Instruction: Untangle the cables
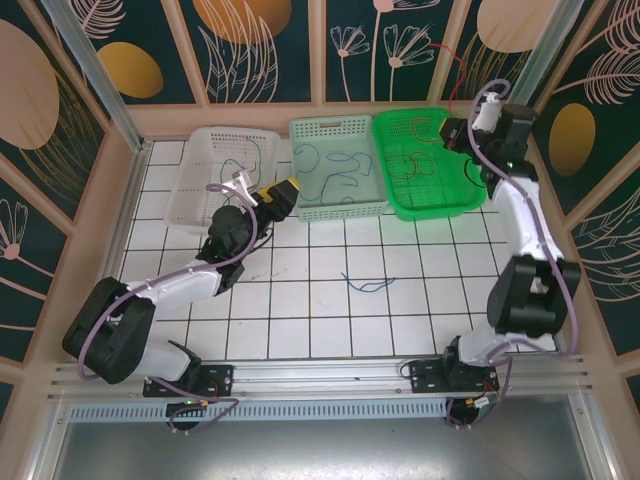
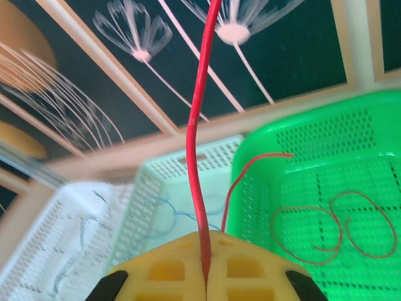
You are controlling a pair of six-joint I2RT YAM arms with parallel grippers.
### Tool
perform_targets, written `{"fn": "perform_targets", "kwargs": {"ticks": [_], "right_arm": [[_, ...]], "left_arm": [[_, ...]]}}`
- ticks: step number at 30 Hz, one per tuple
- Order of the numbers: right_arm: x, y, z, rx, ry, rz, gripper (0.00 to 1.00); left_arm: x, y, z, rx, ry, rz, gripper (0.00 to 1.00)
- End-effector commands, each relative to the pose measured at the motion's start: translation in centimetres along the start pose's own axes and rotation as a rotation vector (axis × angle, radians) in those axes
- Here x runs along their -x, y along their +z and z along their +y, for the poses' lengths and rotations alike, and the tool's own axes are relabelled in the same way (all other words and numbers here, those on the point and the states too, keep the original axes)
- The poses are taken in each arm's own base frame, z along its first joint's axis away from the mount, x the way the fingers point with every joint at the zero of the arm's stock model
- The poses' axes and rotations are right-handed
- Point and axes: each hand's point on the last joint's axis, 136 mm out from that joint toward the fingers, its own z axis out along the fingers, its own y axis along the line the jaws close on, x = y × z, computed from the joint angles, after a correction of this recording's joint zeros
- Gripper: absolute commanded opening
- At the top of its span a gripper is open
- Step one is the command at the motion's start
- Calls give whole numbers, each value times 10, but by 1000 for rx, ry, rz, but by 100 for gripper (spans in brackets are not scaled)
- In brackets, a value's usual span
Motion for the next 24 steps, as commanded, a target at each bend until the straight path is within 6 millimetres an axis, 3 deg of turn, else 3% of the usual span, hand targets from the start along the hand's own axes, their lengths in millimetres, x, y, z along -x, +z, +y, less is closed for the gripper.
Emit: {"fn": "perform_targets", "kwargs": {"ticks": [1, 5, 8, 12, 13, 15, 18, 24], "right_arm": [[-56, 25, -27, 44, 30, 262, 0], [-93, 54, -52, 69, 118, 397, 0], [-118, 65, -62, 95, 155, 461, 0], [-148, 73, -95, -1, 207, 547, 5], [-151, 74, -104, -47, 219, 551, 12], [-148, 74, -114, -109, 226, 538, 37], [-130, 70, -110, -136, 210, 488, 55], [-80, 51, -75, -136, 134, 365, 70]], "left_arm": [[-13, -5, 15, 65, 92, 60, 71], [-22, -11, 22, 74, 92, 84, 72], [-24, -15, 27, 89, 94, 86, 72], [-26, -16, 29, 92, 109, 94, 72], [-26, -16, 28, 93, 112, 96, 72], [-26, -17, 28, 94, 119, 98, 73], [-26, -18, 29, 97, 122, 102, 73], [-36, -15, 34, 102, 116, 135, 73]]}}
